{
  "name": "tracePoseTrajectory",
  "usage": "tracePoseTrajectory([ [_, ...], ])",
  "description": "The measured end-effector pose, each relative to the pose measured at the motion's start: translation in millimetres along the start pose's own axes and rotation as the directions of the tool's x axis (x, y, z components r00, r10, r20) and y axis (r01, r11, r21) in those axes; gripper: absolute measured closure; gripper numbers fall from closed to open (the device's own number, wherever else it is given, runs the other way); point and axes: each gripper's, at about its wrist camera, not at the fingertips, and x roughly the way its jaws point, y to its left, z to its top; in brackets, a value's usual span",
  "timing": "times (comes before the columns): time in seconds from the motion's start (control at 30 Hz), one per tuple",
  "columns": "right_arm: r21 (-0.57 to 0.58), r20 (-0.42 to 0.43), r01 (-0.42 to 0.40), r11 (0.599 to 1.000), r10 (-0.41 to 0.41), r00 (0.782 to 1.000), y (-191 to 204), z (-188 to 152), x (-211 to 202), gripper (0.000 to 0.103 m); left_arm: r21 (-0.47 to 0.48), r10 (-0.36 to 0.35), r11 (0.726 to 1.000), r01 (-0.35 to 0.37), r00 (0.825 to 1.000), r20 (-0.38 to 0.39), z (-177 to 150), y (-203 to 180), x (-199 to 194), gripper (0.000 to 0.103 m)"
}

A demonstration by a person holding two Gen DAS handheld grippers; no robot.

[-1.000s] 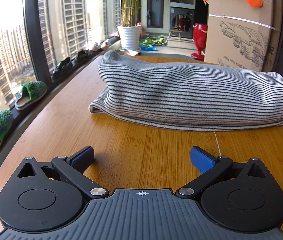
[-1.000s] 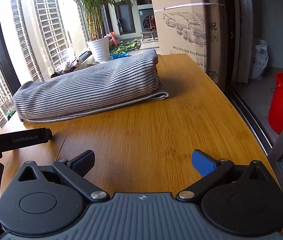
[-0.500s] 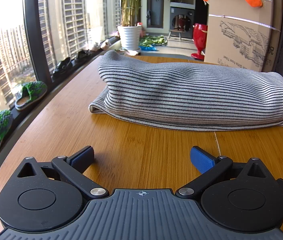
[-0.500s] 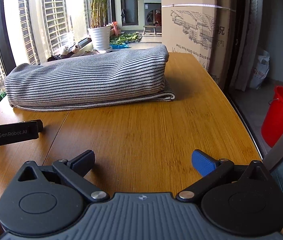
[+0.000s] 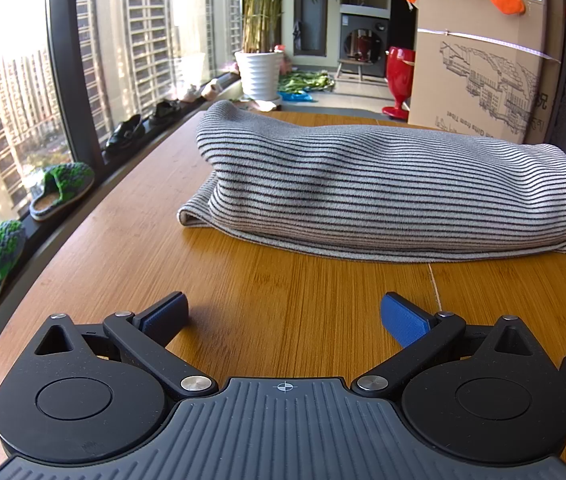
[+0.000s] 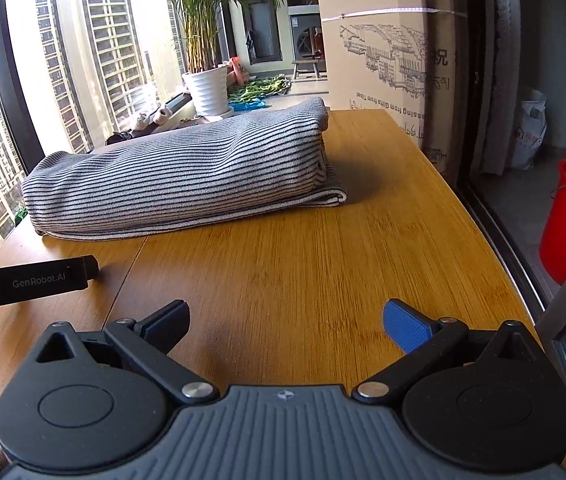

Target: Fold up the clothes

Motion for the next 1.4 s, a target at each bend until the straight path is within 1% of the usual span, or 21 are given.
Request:
tracePoseTrajectory([
  [0.2,-0.022,-0.011,0.023,1.000,-0.023,1.000,4,1,2,0.000,0.000,0.000,1.000,0.000,1.000,0.000,0,0,0,0.000],
  [0.47,-0.004,-0.001,-0.004,1.000,0.004,1.000,0,1,1,0.000,0.000,0.000,1.000,0.000,1.000,0.000,0,0,0,0.000],
  [0.8,0.044,0.023,-0.049,0.998,0.048,0.999,-10,-1,-4,0.000,0.000,0.000,1.000,0.000,1.000,0.000,0,0,0,0.000],
  [0.97,0.006,0.007,-0.024,1.000,0.023,1.000,-5,-1,-1,0.000,0.000,0.000,1.000,0.000,1.000,0.000,0,0,0,0.000],
  [1.33,-0.010,-0.001,0.000,1.000,0.000,1.000,-1,-1,0,0.000,0.000,0.000,1.000,0.000,1.000,0.000,0,0,0,0.000],
  [1.4,-0.029,-0.008,0.007,1.000,-0.007,1.000,1,-1,0,0.000,0.000,0.000,1.000,0.000,1.000,0.000,0,0,0,0.000],
])
